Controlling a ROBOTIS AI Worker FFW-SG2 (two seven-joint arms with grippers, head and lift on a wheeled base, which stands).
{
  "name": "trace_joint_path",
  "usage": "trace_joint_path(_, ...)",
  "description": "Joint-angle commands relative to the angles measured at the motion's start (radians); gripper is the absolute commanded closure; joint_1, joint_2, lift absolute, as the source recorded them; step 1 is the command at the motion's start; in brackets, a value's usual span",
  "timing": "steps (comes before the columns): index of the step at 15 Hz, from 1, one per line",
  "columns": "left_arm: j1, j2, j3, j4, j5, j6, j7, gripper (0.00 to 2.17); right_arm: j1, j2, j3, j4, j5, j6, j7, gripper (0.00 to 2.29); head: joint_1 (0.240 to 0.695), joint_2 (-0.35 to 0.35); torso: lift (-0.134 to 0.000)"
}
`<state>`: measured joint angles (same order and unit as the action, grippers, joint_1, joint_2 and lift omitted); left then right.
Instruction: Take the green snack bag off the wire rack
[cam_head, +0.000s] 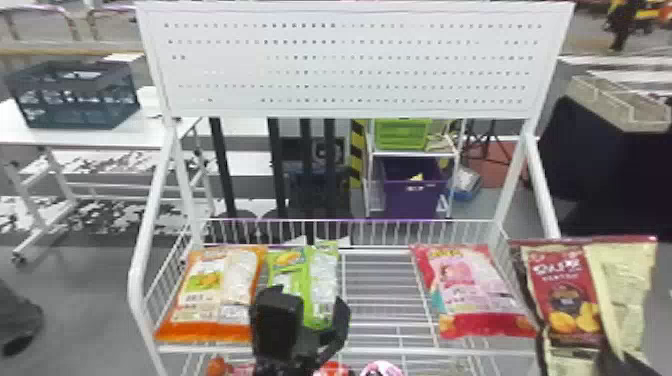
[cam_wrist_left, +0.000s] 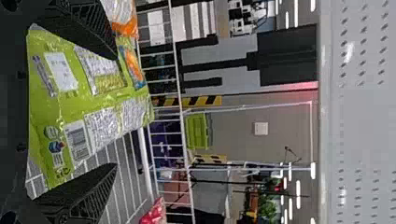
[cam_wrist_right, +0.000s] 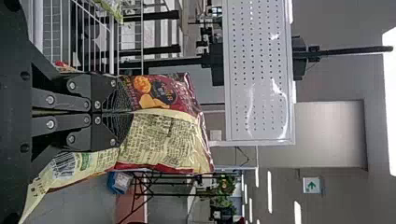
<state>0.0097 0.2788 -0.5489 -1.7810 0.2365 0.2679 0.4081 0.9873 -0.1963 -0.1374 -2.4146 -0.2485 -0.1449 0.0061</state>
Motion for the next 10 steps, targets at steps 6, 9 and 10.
trace_joint_path(6, -0.195, -0.062, -0.034, 0.299, 0.073, 0.017, 0.001, 0.1, -0.012, 0.0, 0.01, 0.018, 0.0, -0.003, 0.0, 2.24, 0.499, 0.0, 0.0)
trace_joint_path(9, -0.182, -0.053, -0.028, 0.298, 0.101, 0.02, 0.003, 0.97, -0.015, 0.0, 0.015, 0.02, 0.0, -0.003, 0.0, 2.24, 0.499, 0.0, 0.0)
trace_joint_path(10, -0.175, -0.052, -0.028, 0.281, 0.11, 0.017, 0.02, 1.68, -0.015, 0.0, 0.016, 0.02, 0.002, -0.003, 0.0, 2.24, 0.499, 0.0, 0.0)
